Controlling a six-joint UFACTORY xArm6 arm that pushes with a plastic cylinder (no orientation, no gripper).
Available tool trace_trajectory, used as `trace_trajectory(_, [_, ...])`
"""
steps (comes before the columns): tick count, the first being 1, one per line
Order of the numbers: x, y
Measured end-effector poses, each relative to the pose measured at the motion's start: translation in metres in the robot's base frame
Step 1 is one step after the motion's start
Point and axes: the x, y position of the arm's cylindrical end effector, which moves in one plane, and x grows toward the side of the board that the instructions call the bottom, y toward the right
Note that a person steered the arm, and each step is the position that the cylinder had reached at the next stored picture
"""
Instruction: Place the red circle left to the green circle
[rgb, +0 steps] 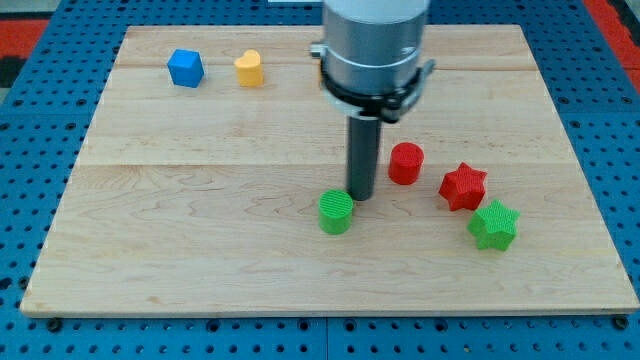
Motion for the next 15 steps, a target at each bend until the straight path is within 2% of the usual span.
trace_trajectory(1, [-0.003,0.091])
trace_trajectory(2, [-0.006,0.116])
trace_trajectory(4, [-0.024,0.023])
trace_trajectory(5, [-0.040,-0.007])
trace_trajectory(6, [-0.056,0.034])
trace_trajectory(7, [-0.069,0.033])
trace_trajectory(9, [-0.050,-0.071])
trace_trajectory(10, [-0.103,-0.082])
trace_trajectory(11, [-0.105,-0.096])
trace_trajectory(13, [-0.053,-0.164])
trace_trajectory(14, [-0.023,-0.174])
trace_trajectory(15, [-0.019,-0.155])
